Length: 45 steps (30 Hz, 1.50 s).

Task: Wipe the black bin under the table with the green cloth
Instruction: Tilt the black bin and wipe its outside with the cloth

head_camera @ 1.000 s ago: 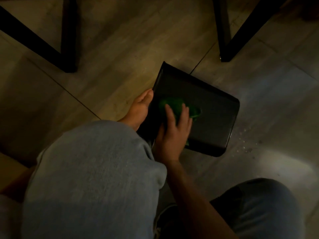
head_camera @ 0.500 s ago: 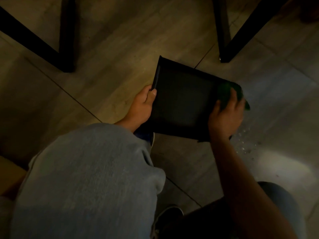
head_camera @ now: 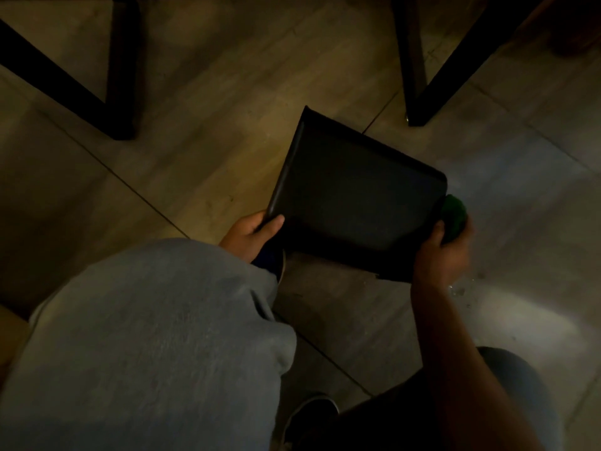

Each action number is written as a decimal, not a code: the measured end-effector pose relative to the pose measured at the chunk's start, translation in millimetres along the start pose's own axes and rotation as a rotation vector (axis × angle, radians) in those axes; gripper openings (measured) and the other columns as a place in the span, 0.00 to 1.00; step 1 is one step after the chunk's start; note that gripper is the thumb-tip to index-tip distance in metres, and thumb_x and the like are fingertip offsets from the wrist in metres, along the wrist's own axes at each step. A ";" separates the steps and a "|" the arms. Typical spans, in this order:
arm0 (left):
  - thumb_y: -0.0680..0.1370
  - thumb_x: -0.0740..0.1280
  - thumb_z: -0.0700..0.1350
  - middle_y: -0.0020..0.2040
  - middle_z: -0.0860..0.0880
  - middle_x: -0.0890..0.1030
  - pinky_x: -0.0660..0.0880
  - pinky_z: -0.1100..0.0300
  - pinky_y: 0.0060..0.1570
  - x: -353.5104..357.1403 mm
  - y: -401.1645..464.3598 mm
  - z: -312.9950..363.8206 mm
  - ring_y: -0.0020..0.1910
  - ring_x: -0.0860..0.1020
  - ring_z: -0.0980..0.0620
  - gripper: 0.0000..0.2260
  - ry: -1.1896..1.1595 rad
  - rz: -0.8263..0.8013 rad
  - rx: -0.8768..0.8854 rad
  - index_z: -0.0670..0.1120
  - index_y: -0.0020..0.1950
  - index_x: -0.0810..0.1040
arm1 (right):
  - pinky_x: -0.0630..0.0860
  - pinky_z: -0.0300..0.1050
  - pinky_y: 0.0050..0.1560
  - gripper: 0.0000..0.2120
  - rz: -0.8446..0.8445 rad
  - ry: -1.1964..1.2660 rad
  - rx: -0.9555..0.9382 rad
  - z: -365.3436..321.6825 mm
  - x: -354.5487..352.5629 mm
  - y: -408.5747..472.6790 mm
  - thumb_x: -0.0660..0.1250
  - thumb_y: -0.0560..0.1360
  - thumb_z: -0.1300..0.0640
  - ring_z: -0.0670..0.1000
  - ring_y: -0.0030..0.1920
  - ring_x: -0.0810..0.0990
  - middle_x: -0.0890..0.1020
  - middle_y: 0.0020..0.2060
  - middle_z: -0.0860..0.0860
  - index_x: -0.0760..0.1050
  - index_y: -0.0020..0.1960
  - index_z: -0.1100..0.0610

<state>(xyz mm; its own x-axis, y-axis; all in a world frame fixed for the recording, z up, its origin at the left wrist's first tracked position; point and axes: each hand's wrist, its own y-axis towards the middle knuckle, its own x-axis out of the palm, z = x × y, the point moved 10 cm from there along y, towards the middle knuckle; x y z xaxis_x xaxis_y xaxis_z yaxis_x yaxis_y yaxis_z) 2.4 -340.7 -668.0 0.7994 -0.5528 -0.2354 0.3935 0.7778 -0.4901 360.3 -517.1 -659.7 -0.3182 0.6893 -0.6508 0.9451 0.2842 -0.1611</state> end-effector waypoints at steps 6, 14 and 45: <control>0.80 0.67 0.62 0.47 0.53 0.86 0.77 0.55 0.59 -9.4 18.7 27.0 0.50 0.83 0.57 0.22 -0.062 -0.001 0.005 0.42 0.51 0.83 | 0.70 0.37 0.71 0.22 0.019 0.074 -0.241 -51.0 -5.3 8.8 0.64 0.81 0.55 0.54 0.70 0.77 0.78 0.69 0.56 0.73 0.75 0.54; 0.86 0.62 0.47 0.44 0.57 0.86 0.79 0.65 0.53 -19.6 23.6 96.6 0.47 0.84 0.63 0.12 -0.089 0.064 0.129 0.51 0.48 0.83 | 0.71 0.49 0.70 0.23 -0.183 0.021 -0.494 -121.0 24.8 -61.0 0.69 0.80 0.51 0.55 0.70 0.74 0.76 0.69 0.57 0.74 0.74 0.49; 0.85 0.60 0.34 0.77 0.57 0.65 0.63 0.65 0.77 8.0 12.8 179.7 0.76 0.67 0.66 0.28 -0.040 -0.249 0.378 0.53 0.81 0.56 | 0.78 0.49 0.55 0.14 -0.123 0.503 0.318 -10.6 -31.0 0.7 0.65 0.83 0.52 0.54 0.55 0.82 0.81 0.54 0.51 0.76 0.68 0.51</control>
<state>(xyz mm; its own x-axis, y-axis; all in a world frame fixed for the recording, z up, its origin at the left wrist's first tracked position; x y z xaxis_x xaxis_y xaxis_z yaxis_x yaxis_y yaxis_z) 95.4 -281.4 -525.3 0.6735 -0.7304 -0.1134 0.7079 0.6816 -0.1853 370.0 -531.2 -631.7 -0.3494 0.9164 -0.1952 0.8502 0.2226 -0.4770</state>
